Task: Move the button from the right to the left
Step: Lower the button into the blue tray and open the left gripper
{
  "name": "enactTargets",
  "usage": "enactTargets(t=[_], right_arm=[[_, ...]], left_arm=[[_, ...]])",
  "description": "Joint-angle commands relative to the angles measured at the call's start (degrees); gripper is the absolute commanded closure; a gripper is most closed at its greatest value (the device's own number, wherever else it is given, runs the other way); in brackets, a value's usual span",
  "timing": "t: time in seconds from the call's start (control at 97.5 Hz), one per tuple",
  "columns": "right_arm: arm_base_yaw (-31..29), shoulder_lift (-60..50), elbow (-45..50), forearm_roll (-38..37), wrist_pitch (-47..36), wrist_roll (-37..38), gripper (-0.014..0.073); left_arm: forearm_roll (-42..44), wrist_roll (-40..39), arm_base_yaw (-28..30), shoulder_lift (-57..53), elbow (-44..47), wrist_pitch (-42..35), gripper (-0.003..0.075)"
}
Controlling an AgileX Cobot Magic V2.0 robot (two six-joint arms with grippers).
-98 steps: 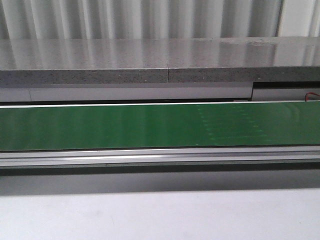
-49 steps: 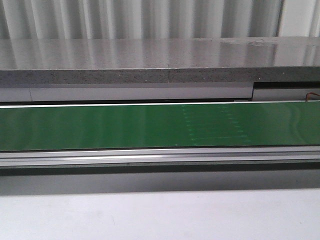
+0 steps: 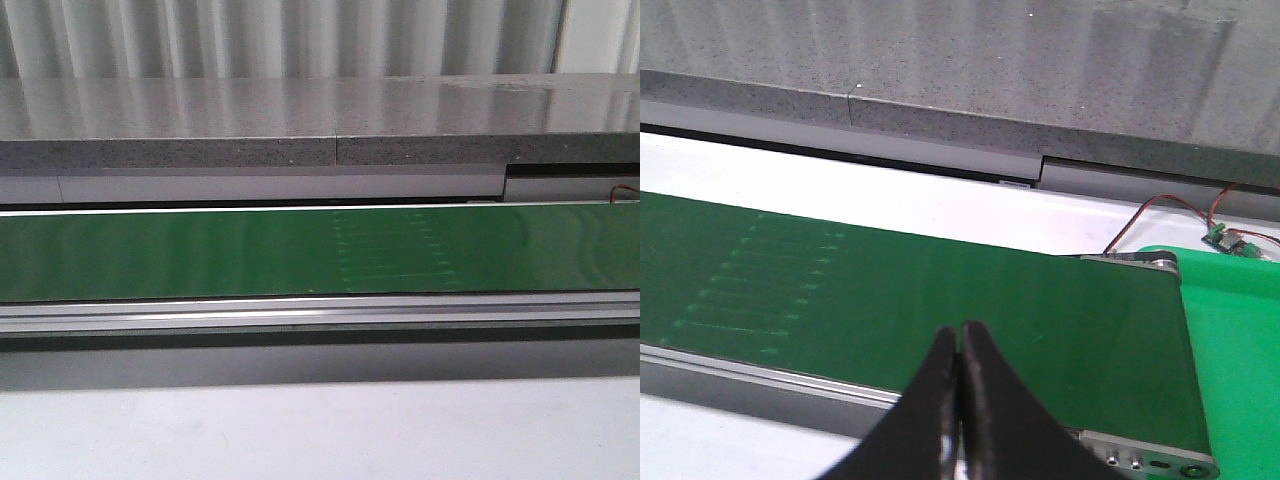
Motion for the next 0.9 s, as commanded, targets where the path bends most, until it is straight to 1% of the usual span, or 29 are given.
enactTargets(t=[0.0,0.226,0.441,0.502,0.513,0.595,0.728,0.892], right_arm=[[0.01,0.19,-1.43,0.58,-4.14,-0.40,0.0662],[0.01,0.19,-1.43,0.58,-4.14,-0.40,0.0662],[0.01,0.19,-1.43,0.58,-4.14,-0.40,0.0662],[0.01,0.19,-1.43,0.58,-4.14,-0.40,0.0662],[0.01,0.19,-1.43,0.58,-4.14,-0.40,0.0662],[0.01,0.19,-1.43,0.58,-4.14,-0.40,0.0662],[0.01,0.19,-1.43,0.58,-4.14,-0.40,0.0662],[0.01,0.19,-1.43,0.58,-4.14,-0.40,0.0662]], left_arm=[[-1.34,0.11,0.36,-2.59,-1.53,-1.37,0.0221],[-4.07,0.11,0.36,-5.75,-1.53,-3.97,0.0223],[-10.02,0.11,-0.63,-12.83,-1.53,-5.58,0.0227],[-11.19,0.11,-1.82,-15.32,-1.53,-5.74,0.0227],[-13.81,0.11,-6.44,-21.71,-1.53,-4.25,0.0227],[-13.81,0.11,-8.92,-24.21,-1.53,-3.45,0.0227],[-14.41,0.11,-12.09,-28.94,-0.17,-3.08,0.0227],[-18.30,0.11,-14.25,-36.57,5.36,-4.63,0.0227]])
